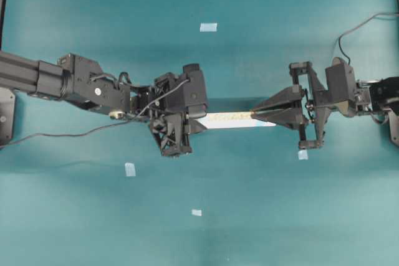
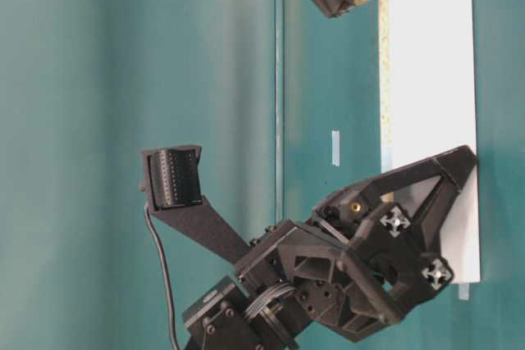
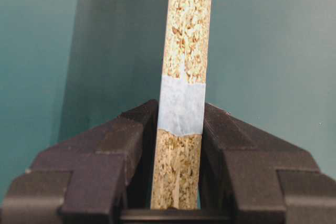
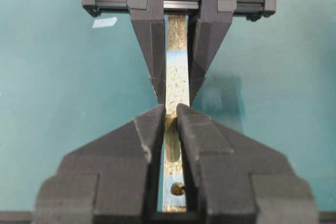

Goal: Move the wooden board into place and insert the rod into its hole.

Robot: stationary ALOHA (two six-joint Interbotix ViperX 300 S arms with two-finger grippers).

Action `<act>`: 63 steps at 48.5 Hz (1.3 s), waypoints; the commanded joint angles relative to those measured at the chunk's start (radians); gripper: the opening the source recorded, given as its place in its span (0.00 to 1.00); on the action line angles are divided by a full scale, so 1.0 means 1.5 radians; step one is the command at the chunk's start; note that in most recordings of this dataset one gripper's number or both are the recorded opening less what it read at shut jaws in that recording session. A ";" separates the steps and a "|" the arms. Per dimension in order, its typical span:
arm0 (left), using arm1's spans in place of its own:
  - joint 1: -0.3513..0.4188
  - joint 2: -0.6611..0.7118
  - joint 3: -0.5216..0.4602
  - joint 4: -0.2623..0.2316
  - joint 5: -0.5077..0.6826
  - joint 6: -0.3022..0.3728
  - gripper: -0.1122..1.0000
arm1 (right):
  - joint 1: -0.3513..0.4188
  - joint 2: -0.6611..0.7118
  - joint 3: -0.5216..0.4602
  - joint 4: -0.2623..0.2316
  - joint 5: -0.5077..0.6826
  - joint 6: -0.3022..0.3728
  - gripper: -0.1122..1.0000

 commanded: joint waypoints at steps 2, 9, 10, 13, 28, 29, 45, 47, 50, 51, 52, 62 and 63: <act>-0.002 -0.006 -0.001 -0.001 -0.003 -0.009 0.31 | 0.003 -0.006 0.003 0.014 -0.009 -0.005 0.20; -0.002 -0.006 -0.002 -0.001 -0.003 -0.009 0.31 | 0.005 -0.006 0.006 0.017 -0.010 -0.009 0.20; -0.002 -0.006 -0.002 -0.001 -0.003 -0.009 0.31 | 0.005 -0.006 0.008 0.017 -0.010 -0.009 0.20; -0.001 -0.006 -0.002 -0.001 -0.003 -0.009 0.31 | 0.006 -0.005 0.011 0.019 -0.010 -0.009 0.20; -0.002 -0.006 -0.002 -0.001 -0.003 -0.009 0.31 | 0.006 -0.005 0.015 0.021 -0.002 -0.011 0.20; -0.002 -0.007 -0.002 -0.001 -0.003 -0.009 0.31 | 0.006 -0.005 0.015 0.021 -0.001 -0.012 0.20; -0.002 -0.008 -0.002 -0.001 -0.003 -0.009 0.31 | 0.006 0.001 0.015 0.030 0.008 -0.019 0.20; -0.002 -0.008 -0.003 -0.001 -0.003 -0.009 0.31 | 0.006 0.002 0.015 0.030 0.008 -0.019 0.20; -0.002 -0.007 -0.003 -0.001 -0.003 -0.009 0.31 | 0.006 0.002 0.015 0.030 0.009 -0.019 0.20; -0.002 -0.007 -0.003 -0.001 -0.003 -0.009 0.31 | 0.006 0.003 0.015 0.030 0.009 -0.019 0.20; -0.002 -0.008 -0.002 -0.001 -0.003 -0.009 0.31 | 0.006 0.003 0.015 0.031 0.009 -0.020 0.20; -0.002 -0.009 -0.001 -0.001 -0.003 -0.009 0.31 | 0.006 0.010 0.015 0.033 0.009 -0.020 0.20; -0.002 -0.009 -0.002 -0.001 -0.003 -0.009 0.31 | 0.006 0.011 0.016 0.033 0.009 -0.020 0.20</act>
